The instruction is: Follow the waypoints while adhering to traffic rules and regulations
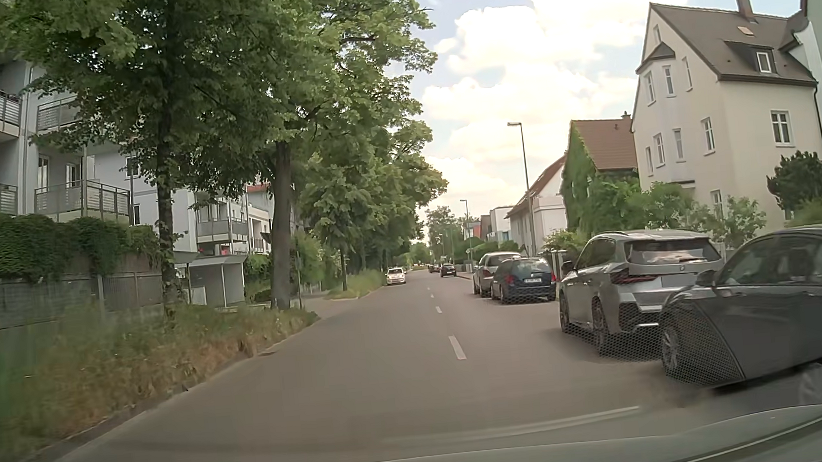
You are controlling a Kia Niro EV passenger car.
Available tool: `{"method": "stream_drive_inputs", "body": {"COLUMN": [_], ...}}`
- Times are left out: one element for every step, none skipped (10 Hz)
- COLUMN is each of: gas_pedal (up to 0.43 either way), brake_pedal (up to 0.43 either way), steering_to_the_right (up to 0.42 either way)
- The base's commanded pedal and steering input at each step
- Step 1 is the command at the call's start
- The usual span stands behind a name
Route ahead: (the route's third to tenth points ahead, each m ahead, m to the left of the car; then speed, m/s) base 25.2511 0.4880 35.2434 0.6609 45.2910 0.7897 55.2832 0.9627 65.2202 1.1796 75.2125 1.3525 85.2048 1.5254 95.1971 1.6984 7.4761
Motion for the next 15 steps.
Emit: {"method": "stream_drive_inputs", "body": {"gas_pedal": [0.059,0.0,0.0,0.0,0.0,0.0,0.0,0.0,0.0,0.0,0.0,0.0,0.0,0.0,0.0], "brake_pedal": [0.0,0.0,0.0,0.0,0.0,0.0,0.0,0.0,0.0,0.0,0.0,0.0,0.0,0.0,0.0], "steering_to_the_right": [0.005,0.006,0.005,0.006,0.006,0.006,0.005,0.001,0.0,0.0,-0.003,-0.003,-0.003,-0.004,-0.004]}}
